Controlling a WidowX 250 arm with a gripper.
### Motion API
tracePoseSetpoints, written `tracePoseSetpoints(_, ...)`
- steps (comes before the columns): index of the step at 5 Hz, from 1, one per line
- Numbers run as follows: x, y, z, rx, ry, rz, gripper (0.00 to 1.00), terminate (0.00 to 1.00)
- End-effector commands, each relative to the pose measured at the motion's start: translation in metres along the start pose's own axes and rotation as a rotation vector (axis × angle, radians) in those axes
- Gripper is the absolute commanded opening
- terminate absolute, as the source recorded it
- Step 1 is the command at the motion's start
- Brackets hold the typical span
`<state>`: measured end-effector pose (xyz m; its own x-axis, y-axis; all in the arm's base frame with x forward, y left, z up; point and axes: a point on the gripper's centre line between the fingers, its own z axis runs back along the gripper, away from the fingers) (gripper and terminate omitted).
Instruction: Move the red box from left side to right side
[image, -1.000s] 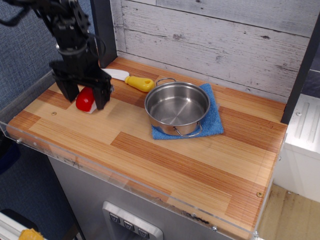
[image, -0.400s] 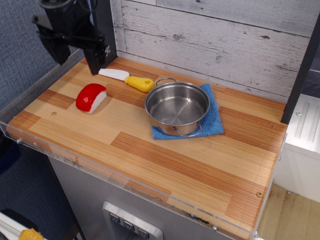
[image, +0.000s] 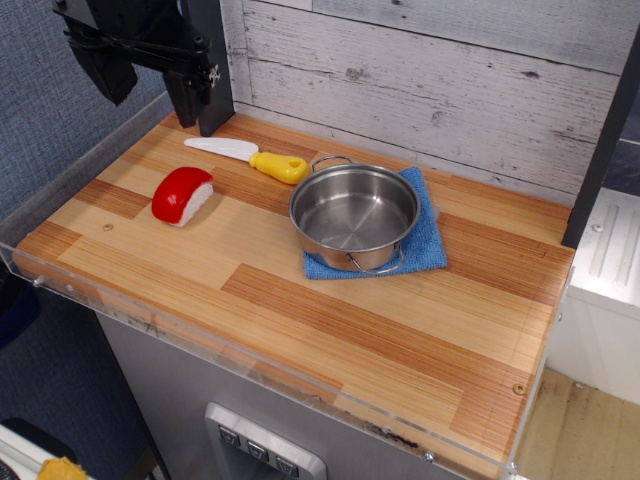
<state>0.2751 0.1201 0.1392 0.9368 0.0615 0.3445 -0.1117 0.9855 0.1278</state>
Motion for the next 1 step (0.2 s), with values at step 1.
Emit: tracePoseSetpoints(1,-0.0027,0.0014,0.0133,0.015,-0.038,-0.005,1.0,1.0)
